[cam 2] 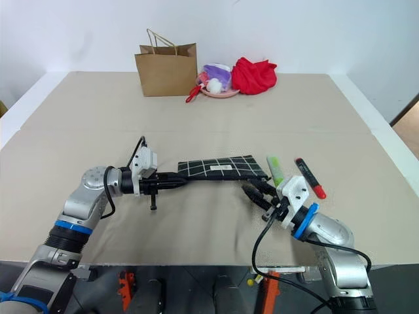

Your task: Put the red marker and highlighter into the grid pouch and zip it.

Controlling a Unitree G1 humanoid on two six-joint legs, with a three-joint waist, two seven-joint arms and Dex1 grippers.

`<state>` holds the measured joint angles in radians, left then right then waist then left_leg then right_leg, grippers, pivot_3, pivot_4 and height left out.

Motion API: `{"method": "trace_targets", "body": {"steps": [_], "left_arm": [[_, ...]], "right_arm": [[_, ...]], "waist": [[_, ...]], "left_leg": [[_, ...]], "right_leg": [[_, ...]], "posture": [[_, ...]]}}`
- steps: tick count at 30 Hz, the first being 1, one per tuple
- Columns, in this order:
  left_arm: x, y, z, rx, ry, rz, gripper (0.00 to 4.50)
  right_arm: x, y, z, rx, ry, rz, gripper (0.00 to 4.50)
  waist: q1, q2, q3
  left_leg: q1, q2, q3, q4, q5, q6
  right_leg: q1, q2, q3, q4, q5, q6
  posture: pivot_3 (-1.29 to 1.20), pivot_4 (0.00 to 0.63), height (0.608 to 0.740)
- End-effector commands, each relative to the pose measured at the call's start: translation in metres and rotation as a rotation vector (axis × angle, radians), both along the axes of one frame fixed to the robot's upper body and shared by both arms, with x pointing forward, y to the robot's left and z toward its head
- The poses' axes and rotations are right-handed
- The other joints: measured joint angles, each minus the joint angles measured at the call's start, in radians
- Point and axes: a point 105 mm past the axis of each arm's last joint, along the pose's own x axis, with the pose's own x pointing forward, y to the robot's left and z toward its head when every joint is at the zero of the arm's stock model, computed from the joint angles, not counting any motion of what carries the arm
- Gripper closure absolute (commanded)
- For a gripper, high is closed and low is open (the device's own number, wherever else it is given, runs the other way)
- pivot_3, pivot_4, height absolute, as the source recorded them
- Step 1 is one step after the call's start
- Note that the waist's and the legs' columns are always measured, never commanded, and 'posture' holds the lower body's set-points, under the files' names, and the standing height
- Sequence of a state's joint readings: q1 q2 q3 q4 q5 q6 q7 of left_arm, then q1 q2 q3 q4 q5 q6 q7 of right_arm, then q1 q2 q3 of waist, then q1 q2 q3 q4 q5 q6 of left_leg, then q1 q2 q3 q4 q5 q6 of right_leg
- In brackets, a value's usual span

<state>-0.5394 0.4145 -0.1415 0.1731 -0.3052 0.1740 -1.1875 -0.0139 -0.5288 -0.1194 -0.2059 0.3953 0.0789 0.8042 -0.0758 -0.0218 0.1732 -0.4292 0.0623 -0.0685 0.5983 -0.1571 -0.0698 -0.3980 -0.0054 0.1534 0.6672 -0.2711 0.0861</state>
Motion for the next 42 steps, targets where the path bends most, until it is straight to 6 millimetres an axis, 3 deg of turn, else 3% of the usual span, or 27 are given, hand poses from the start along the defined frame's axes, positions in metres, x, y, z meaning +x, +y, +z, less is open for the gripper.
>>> {"method": "trace_targets", "body": {"steps": [1,12,27,42], "left_arm": [[-0.003,-0.001,0.012,-0.02,-0.043,-0.014,4.5],[-0.001,0.001,0.013,-0.021,-0.042,-0.003,4.5],[-0.001,-0.002,0.011,-0.02,-0.037,-0.005,4.5],[-0.004,-0.009,0.01,-0.034,-0.029,-0.014,4.5]], "right_arm": [[0.001,-0.002,0.007,-0.009,-0.045,0.003,4.46],[-0.001,-0.003,0.016,0.009,-0.055,0.022,4.46],[-0.019,0.041,0.047,0.0,-0.052,0.228,4.46],[0.014,0.079,0.041,-0.028,-0.042,0.206,4.46]], "waist": [[0.0,0.0,0.0],[0.0,0.0,0.0],[0.0,0.0,0.0],[0.0,0.0,0.0]], "left_leg": [[0.0,0.0,0.0,0.0,0.0,0.0],[0.0,0.0,0.0,0.0,0.0,0.0],[0.0,0.0,0.0,0.0,0.0,0.0],[-0.001,0.0,0.0,0.0,0.0,0.0]], "right_leg": [[0.0,0.0,0.0,0.0,0.0,0.0],[0.0,0.0,0.0,0.0,0.0,0.0],[0.0,0.0,0.0,0.0,0.0,0.0],[-0.001,0.0,0.0,0.0,0.0,0.0]], "posture": [[0.0,0.15,0.74],[0.0,0.15,0.74],[0.0,0.15,0.74],[0.0,0.15,0.74]]}}
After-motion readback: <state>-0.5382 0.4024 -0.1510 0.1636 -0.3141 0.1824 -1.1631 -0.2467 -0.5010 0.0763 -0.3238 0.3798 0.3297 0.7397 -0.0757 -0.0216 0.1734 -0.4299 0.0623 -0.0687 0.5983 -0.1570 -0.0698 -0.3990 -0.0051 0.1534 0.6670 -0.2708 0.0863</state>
